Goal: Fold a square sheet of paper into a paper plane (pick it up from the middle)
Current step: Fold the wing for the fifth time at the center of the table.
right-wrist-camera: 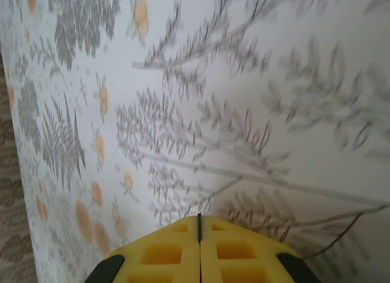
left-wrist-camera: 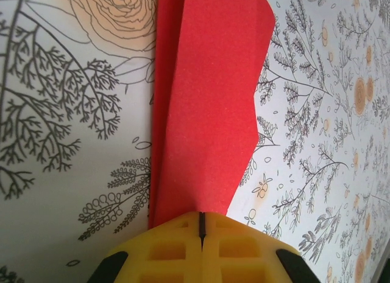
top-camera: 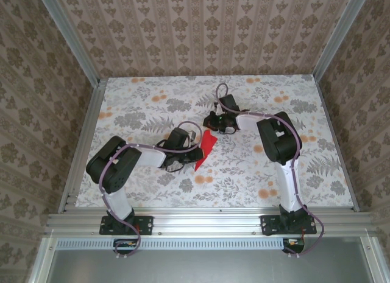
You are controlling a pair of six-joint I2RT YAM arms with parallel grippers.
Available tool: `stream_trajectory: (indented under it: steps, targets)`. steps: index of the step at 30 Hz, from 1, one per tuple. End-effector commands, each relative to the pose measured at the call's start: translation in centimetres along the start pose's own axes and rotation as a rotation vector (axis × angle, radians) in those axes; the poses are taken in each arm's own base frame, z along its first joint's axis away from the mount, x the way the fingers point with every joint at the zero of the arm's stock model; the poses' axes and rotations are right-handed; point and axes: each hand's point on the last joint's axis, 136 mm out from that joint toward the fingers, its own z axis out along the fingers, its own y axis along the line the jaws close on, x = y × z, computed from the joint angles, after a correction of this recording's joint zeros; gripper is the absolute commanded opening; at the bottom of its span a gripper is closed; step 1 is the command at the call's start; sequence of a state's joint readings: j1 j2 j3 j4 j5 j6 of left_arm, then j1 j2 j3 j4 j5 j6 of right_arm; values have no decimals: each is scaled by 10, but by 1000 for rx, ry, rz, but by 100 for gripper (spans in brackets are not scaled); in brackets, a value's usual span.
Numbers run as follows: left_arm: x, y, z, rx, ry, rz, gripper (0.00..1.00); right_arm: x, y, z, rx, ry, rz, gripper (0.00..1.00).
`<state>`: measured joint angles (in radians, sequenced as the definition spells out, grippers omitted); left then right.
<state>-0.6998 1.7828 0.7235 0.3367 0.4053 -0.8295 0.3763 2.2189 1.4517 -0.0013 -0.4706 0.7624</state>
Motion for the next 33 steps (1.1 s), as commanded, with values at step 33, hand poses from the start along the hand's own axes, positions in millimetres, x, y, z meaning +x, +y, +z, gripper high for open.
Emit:
stream_trajectory:
  steps: [33]
  targets:
    - [22,3,-3,-4,123,-46,9,90,-14,-5,78,221,40,9]
